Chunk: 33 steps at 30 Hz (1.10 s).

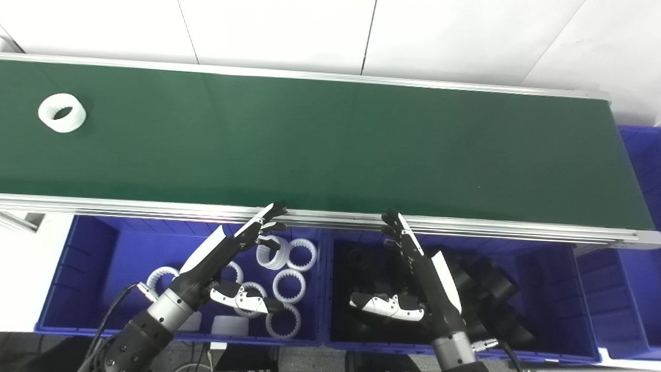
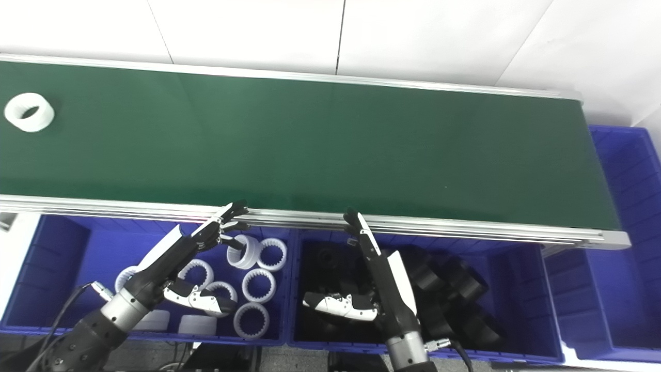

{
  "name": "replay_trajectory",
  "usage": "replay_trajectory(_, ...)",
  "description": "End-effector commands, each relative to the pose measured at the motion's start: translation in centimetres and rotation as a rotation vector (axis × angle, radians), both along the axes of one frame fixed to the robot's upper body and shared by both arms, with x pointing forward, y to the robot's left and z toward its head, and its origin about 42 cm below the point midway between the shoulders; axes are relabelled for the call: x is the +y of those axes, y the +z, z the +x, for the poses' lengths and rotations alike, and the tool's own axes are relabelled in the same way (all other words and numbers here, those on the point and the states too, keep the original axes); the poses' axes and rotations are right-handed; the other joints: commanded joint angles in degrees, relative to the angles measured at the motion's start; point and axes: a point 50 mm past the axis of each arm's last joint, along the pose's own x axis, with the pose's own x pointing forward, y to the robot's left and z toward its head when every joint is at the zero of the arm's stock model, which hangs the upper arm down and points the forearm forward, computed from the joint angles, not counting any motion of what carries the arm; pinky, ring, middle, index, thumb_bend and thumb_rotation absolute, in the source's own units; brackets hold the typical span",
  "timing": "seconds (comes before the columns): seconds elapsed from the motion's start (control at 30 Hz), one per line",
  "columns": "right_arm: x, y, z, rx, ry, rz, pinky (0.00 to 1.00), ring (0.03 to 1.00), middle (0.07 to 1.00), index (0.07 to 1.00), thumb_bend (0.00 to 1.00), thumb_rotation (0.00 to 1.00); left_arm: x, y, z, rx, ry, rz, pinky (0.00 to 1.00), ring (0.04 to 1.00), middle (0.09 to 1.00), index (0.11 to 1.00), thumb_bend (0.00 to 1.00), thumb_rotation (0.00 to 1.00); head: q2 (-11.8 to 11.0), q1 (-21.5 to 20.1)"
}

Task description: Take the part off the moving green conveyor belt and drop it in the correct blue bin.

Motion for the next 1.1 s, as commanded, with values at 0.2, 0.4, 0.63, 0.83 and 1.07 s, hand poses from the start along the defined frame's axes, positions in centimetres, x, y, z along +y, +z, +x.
replay_trajectory(0.2,0.2,0.9,0.1,-0.06,0.008,0.03,0.85,0.91,0.934,0.976,0.97,0.38,0.0,0.7,0.1,-0.046,0.007,-0.027,0.69,0.867,0.968,0.986,0.88,0.32,-0.22,0.01)
replay_trajectory(0.4,0.2,0.9,0.1,-0.062,0.007,0.03,0.84,0.906,0.931,0.975,0.97,0.38,0.0,0.7,0.0,-0.05,0.007,-0.023,0.68,0.868,0.971,0.987,0.89,0.33,-0.18,-0.04)
replay_trajectory(0.63,0.2,0.9,0.0,-0.06,0.008,0.023,0.85,0.907,0.933,0.977,0.97,0.39,0.0,0.8,-0.1,-0.05,0.005,-0.023,0.69,0.862,0.964,0.986,0.89,0.33,-0.19,-0.05)
replay_trajectory(0.83,0.2,0.8,-0.2,-0.056,0.008,0.02,0.84,0.904,0.933,0.977,0.97,0.38,0.0,0.6,-0.2,-0.042,0.005,-0.026,0.7,0.872,0.967,0.991,0.88,0.33,-2.28,1.85)
replay_trajectory(1.07,-1.0,-0.8,-1.7,-0.045,0.003,0.014,0.81,0.885,0.927,0.977,0.96,0.39,-1.4,-1.0,-1.5,0.0,0.012,-0.009,0.71,0.866,0.948,0.971,0.9,0.31,-13.32,17.24)
